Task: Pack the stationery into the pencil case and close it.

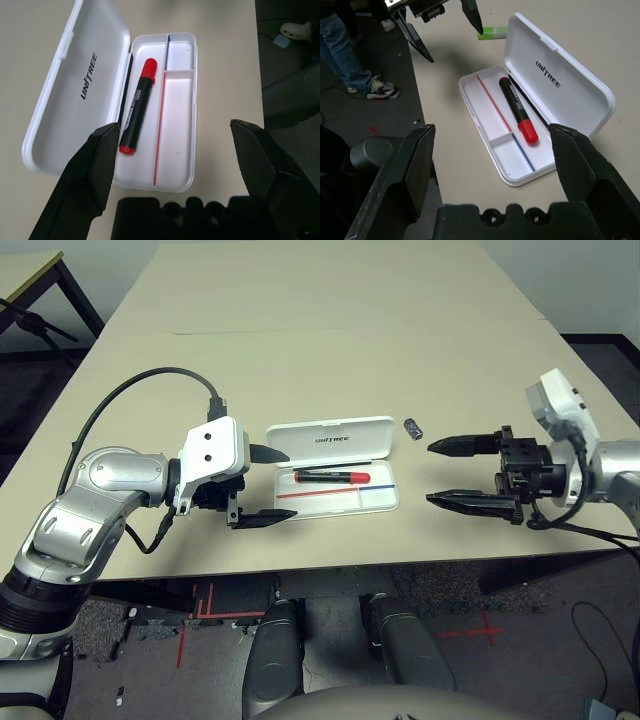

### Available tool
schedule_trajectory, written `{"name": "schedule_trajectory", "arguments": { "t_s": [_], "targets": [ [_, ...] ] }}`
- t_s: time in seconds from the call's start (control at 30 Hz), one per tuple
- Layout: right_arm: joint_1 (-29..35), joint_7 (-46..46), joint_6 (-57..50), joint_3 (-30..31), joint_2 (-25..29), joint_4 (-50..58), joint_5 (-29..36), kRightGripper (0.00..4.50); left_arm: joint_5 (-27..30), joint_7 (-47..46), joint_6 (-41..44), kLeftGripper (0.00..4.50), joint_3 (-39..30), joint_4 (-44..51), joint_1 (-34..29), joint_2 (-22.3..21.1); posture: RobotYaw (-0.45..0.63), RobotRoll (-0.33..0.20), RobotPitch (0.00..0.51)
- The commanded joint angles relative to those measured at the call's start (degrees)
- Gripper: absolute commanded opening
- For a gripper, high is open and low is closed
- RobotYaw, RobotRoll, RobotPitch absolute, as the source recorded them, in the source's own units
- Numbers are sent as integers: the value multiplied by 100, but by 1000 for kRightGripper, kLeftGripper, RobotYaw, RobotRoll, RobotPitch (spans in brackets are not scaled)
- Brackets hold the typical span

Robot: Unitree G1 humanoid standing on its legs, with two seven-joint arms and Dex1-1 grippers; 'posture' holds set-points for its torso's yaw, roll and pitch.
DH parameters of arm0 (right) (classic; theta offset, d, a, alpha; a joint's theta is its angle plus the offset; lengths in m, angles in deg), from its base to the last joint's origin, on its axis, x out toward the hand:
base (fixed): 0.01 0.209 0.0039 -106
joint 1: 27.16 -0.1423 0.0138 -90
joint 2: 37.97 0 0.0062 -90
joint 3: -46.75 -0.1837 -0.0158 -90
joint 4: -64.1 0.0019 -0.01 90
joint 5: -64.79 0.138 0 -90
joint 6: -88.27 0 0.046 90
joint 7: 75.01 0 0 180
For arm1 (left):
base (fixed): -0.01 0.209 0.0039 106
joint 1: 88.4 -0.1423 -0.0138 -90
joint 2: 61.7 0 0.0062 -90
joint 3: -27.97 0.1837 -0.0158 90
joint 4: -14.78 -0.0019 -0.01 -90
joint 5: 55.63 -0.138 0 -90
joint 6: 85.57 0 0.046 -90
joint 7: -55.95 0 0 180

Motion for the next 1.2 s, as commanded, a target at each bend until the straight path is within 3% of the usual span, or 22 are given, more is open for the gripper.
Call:
{"name": "schedule_trajectory", "arguments": {
  "t_s": [0.03,0.23,0.7,0.93,1.2],
  "targets": [
    [44,86,10,22,52,105,108,4487,-57,-266,591,4500,-74,38,15,-210,-53,0,145],
    [-26,137,36,143,48,55,92,4487,-277,-970,1695,4500,-36,-113,271,-401,-45,0,145],
    [-136,203,130,413,75,-8,-27,4487,-727,-2955,4053,4500,-37,-1537,1526,359,-48,0,147],
    [-165,257,144,496,46,-22,-42,4487,-770,-3090,4219,4500,132,-2117,1908,602,-51,0,149],
    [-166,318,146,530,-19,6,-20,4487,-961,-3049,3740,4500,446,-3023,2089,935,-63,0,146]
  ]
}}
